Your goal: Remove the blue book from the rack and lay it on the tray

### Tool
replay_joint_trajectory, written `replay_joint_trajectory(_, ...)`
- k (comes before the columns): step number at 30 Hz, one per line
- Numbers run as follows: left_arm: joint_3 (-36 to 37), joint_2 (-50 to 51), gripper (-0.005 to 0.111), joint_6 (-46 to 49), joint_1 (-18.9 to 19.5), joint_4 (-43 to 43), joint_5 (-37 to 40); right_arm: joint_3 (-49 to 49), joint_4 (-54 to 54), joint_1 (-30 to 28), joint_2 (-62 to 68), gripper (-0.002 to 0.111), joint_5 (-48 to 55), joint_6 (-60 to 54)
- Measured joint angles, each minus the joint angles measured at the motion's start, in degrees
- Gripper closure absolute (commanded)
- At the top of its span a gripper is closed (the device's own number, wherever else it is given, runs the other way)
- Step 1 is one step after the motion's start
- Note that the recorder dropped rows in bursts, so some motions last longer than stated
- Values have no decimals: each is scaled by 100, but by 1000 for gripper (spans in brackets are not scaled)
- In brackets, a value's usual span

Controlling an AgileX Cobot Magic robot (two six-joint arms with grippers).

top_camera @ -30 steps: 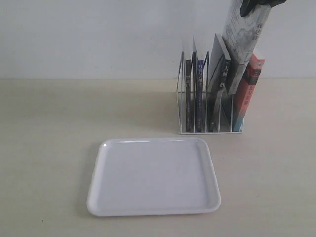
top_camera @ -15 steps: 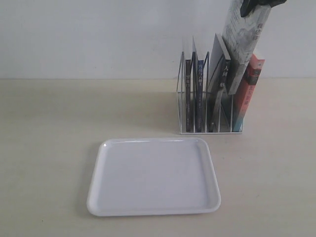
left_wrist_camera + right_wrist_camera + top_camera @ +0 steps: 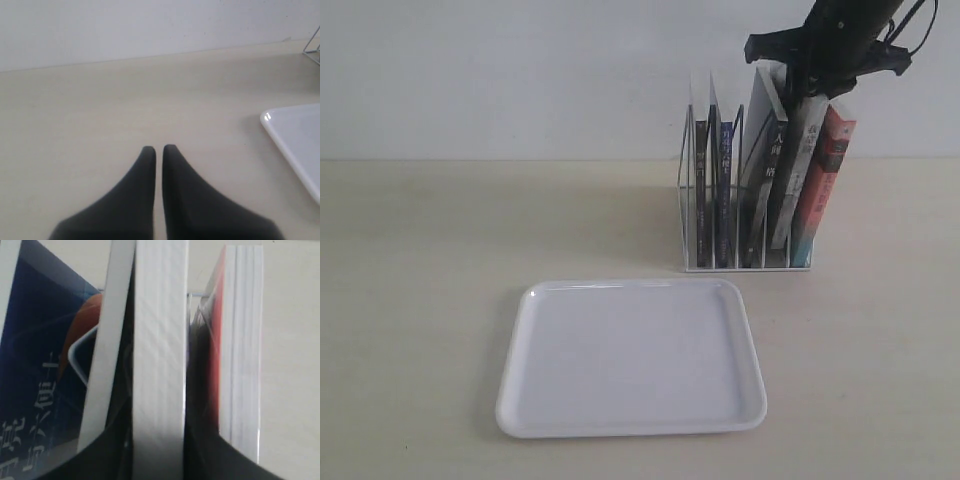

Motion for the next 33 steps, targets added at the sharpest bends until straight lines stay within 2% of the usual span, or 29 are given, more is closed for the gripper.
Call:
replay_joint_trajectory(2, 0, 0, 102, 0, 0, 0, 0, 0, 0, 0, 35, 95, -68, -66)
replay_joint_trajectory(5, 0, 0, 102, 0, 0, 0, 0, 0, 13, 0, 44, 74, -69, -154)
replay_joint_trajectory(7, 0, 0, 102, 0, 0, 0, 0, 0, 25, 0, 44, 66, -78, -186)
replay_joint_trajectory(18, 0, 0, 102, 0, 0, 0, 0, 0, 66, 0, -670, 67, 46, -206)
replay_joint_trajectory(28, 0, 0, 102, 0, 0, 0, 0, -21, 770, 160, -1132, 67, 83, -405)
replay_joint_trajectory(33, 0, 0, 102, 0, 0, 0, 0, -21, 668, 486, -1077, 78, 83, -442)
